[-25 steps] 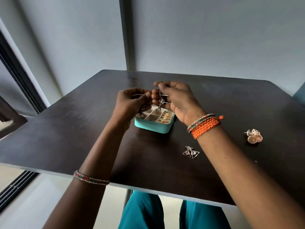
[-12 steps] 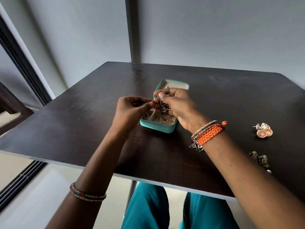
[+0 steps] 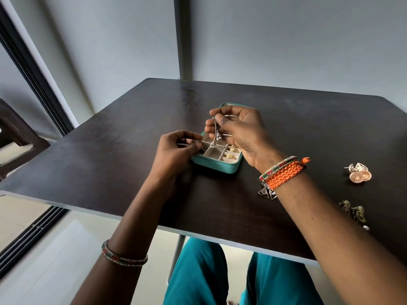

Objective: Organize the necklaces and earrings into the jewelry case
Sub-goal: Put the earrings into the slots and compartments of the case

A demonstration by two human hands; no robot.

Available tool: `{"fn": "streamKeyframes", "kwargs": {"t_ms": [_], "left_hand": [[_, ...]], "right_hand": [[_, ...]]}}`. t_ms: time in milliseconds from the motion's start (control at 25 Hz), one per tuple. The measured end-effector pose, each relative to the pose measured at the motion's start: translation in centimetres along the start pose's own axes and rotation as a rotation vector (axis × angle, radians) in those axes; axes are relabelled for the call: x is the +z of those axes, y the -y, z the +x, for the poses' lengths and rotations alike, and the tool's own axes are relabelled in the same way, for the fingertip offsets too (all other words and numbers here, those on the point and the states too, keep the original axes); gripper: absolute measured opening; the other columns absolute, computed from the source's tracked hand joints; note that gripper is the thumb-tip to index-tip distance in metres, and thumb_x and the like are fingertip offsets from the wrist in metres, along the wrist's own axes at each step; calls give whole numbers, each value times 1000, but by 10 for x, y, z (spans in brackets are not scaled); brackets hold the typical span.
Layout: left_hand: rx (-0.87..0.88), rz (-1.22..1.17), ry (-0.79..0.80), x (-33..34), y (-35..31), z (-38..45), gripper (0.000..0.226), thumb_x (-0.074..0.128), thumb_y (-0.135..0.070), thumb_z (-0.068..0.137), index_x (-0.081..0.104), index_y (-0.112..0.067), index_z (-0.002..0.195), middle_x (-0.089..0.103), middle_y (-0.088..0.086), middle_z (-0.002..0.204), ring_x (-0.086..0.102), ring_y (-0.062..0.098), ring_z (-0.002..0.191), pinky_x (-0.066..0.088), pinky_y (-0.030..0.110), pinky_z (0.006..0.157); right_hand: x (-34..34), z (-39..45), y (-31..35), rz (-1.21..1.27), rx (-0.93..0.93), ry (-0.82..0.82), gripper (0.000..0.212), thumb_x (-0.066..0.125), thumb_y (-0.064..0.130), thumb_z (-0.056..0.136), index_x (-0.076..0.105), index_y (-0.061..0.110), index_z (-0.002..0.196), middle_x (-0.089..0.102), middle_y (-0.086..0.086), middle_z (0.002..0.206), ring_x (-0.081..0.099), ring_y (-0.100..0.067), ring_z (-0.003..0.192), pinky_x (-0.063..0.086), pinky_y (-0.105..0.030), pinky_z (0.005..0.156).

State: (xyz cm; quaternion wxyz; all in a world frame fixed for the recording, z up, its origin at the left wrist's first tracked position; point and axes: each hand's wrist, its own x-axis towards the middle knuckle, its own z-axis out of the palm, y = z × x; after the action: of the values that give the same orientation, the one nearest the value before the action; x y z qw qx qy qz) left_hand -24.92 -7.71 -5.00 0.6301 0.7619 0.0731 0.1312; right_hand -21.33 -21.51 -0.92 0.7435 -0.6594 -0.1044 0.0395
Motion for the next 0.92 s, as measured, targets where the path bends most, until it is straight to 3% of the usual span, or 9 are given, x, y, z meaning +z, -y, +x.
{"fn": "streamKeyframes", "kwargs": {"t_ms": [160,360,600,760,920], "left_hand": [[-13,12,-58,-2,4,0,19,68,-6,83,71,-23,76,71,-6,72,65,4,70,48,16,62],[-17,-2,-59,-3,5,1,20,67,-4,83,70,-23,76,70,0,74,63,6,67,49,16,62],[-12,-11,-43,-4,5,3,21,67,-4,84,67,-23,75,68,1,72,62,10,68,50,19,63],[-8,-27,-45,-2,5,2,24,68,-1,83,66,-23,73,68,-1,72,63,8,69,51,18,64],[-12,-45,-40,-2,7,4,22,68,-1,82,66,-22,75,69,1,73,64,9,68,50,19,64]], "right_hand": [[13,-1,3,0,-38,19,17,50,-2,94,63,6,87,67,-10,79,67,-14,67,58,-30,71],[21,-2,-7,-6,-17,40,20,49,-5,93,62,6,83,65,-12,79,66,-19,69,59,-29,69],[22,-6,-13,-163,44,64,17,55,0,91,62,11,80,67,-7,78,66,-12,68,57,-25,69],[16,0,-19,-461,-92,-27,15,68,9,84,64,19,74,72,-5,75,69,-15,68,56,-30,65],[12,0,-17,-703,-153,-46,5,74,17,79,73,16,74,62,11,61,54,2,55,45,-13,58]]}}
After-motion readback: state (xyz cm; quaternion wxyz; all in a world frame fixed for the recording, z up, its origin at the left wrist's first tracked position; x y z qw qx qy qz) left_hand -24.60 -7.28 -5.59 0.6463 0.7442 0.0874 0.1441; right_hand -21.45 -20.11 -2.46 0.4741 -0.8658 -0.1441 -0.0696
